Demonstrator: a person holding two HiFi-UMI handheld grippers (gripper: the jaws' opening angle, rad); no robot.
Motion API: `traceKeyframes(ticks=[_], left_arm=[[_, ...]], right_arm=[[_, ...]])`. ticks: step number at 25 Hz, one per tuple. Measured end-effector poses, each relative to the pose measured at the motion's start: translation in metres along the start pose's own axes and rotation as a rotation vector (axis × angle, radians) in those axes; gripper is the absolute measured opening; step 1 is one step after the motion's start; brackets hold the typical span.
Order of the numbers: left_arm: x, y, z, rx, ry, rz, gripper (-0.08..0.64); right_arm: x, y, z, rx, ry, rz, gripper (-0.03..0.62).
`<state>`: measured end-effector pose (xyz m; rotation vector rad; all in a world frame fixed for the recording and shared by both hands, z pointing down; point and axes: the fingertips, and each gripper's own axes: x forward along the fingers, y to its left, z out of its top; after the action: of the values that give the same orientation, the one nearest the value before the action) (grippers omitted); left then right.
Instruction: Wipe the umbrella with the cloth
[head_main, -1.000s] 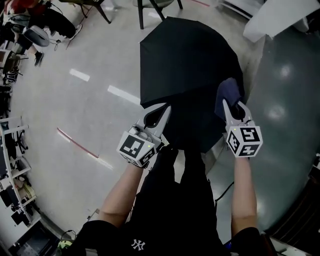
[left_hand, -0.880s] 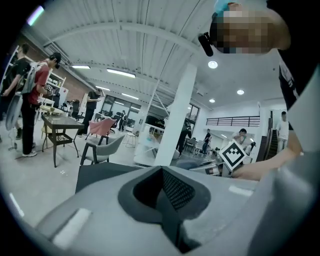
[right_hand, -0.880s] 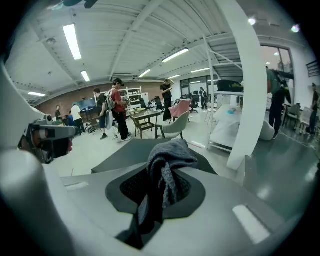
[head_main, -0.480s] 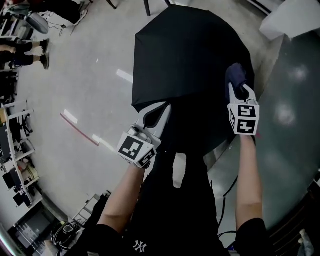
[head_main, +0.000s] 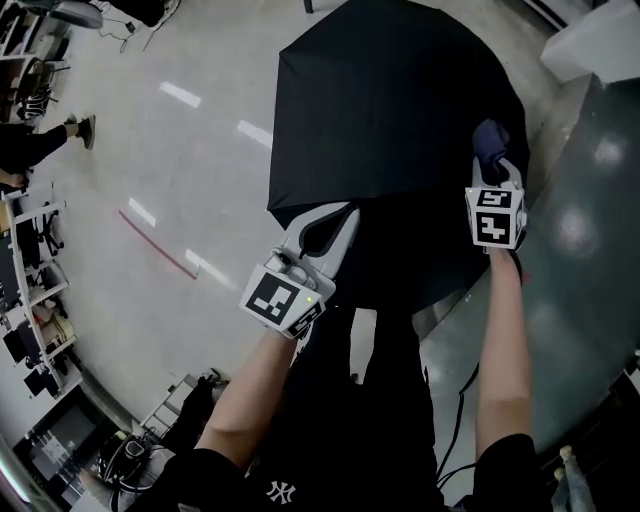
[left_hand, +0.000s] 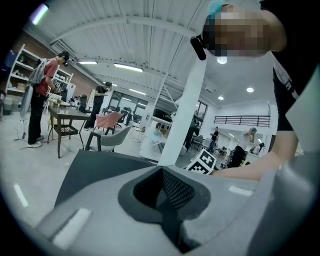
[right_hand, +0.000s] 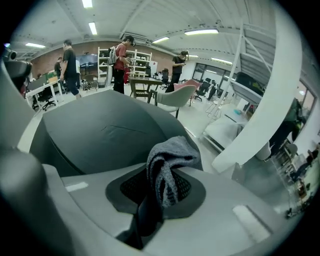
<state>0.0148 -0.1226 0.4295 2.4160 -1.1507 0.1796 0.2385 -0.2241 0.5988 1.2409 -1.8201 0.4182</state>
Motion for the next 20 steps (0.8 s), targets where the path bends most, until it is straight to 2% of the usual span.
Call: traceKeyframes(ticks=[9, 20], left_arm=[[-0.024, 0.023, 0.000, -0.011, -0.008, 0.016, 0.000], [-0.063, 0.053, 0.009, -0.025, -0.034, 0.042, 0.000]], right_arm=[[-0.009, 0.069, 0.041, -0.033, -0.021, 0.072, 0.084], [-0.030, 0.179, 0.097, -0.104, -0.052, 0.185, 0.086]])
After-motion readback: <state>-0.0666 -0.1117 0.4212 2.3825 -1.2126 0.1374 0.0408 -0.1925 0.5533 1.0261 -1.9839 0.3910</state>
